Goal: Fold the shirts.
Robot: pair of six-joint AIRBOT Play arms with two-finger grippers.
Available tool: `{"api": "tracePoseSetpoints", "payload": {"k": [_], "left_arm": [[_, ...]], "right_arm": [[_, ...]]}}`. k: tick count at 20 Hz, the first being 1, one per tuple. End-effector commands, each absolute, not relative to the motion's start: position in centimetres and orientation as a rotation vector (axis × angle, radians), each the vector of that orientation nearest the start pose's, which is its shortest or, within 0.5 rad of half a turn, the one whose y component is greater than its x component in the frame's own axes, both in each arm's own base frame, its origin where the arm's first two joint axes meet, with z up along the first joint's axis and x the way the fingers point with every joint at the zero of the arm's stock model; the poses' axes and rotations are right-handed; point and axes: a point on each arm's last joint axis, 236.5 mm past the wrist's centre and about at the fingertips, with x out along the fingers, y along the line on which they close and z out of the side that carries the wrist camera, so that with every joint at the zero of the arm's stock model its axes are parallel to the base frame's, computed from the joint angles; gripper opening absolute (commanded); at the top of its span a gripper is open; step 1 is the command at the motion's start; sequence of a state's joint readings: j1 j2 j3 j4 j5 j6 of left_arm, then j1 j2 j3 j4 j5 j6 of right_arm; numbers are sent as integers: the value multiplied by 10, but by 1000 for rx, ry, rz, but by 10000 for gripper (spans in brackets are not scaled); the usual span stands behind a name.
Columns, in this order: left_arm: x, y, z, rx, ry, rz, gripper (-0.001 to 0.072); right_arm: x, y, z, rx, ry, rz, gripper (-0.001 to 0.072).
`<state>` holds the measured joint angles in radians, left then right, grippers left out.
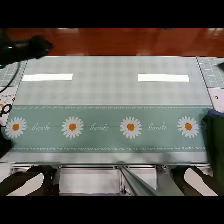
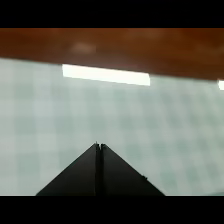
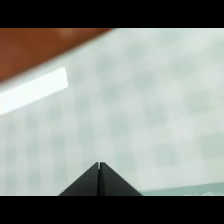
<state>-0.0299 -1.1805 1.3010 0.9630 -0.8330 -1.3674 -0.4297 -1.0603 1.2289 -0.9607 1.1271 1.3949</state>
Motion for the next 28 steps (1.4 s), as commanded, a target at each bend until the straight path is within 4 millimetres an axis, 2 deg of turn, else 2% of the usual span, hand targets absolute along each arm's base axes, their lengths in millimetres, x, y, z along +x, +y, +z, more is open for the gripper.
{"api": "tracePoseSetpoints", "payload": {"k": [1,2,3,4,6,10,12,15,17,28], "left_arm": [[426,-123,79,-78,1090,-300,20],[415,-110,53,-83,1201,-223,20],[407,-102,39,-86,1264,-191,20],[404,-98,33,-97,1287,-177,20],[399,-91,32,-118,1311,-153,20],[393,-92,33,-120,1310,-150,20],[394,-88,31,-130,1281,-131,20],[386,-73,16,-114,1319,-89,21],[383,-71,9,-116,1334,-84,20],[382,-71,7,-113,1339,-86,20]], "right_arm": [[408,35,73,108,1081,58,21],[399,37,46,73,1184,4,21],[389,40,26,49,1273,-5,21],[382,41,15,42,1329,-7,21],[374,41,5,41,1383,-9,21],[363,45,3,-3,1458,29,21],[370,42,1,-8,1436,14,21],[392,45,5,7,1344,22,21],[401,47,8,20,1304,19,21],[400,46,8,16,1306,19,21]]}}
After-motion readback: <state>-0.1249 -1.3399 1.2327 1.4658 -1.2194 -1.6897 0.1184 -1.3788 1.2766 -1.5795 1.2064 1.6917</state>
